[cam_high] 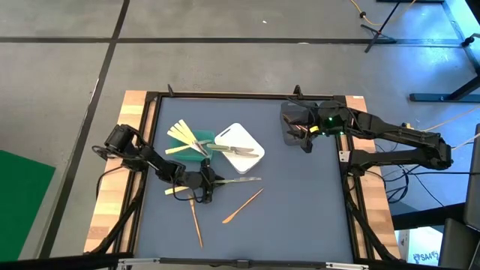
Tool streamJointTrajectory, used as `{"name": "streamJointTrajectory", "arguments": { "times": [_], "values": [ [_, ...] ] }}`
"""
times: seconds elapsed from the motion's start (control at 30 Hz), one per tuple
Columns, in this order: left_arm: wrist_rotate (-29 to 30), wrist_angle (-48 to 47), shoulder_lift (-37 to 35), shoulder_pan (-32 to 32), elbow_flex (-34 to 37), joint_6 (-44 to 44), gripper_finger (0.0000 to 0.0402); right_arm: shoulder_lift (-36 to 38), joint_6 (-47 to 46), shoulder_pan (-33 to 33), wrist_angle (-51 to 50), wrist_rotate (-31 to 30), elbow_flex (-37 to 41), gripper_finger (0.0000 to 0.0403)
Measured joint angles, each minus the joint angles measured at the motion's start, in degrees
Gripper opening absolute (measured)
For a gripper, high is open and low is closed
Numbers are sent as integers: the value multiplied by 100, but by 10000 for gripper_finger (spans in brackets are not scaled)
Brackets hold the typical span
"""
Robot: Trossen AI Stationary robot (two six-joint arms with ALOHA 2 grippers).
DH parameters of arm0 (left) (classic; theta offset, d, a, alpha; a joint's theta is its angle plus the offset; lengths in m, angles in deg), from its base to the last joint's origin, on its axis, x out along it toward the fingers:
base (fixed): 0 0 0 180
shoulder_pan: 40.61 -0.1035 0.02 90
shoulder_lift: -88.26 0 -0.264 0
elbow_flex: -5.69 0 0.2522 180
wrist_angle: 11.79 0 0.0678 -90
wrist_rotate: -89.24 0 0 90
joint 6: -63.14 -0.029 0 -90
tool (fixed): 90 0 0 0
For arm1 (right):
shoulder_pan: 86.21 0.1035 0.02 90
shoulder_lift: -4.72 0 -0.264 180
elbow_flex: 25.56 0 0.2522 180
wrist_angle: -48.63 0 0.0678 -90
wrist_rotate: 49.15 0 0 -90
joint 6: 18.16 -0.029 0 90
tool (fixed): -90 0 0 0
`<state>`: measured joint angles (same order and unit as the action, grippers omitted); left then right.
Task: Sort silverware by color (type)
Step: Put the green table knife into the white bin
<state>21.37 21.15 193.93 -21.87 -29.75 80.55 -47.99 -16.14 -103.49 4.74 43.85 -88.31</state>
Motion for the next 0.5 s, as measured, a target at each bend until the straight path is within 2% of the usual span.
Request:
{"name": "streamJointTrajectory", "arguments": {
  "times": [0.13,0.5],
  "values": [
    [-1,2,1,0,3,-3,63,0,0,0,0,0,1,167],
    [14,146,-39,2,16,-9,61,0,0,1,0,0,2,167]
  ]
}}
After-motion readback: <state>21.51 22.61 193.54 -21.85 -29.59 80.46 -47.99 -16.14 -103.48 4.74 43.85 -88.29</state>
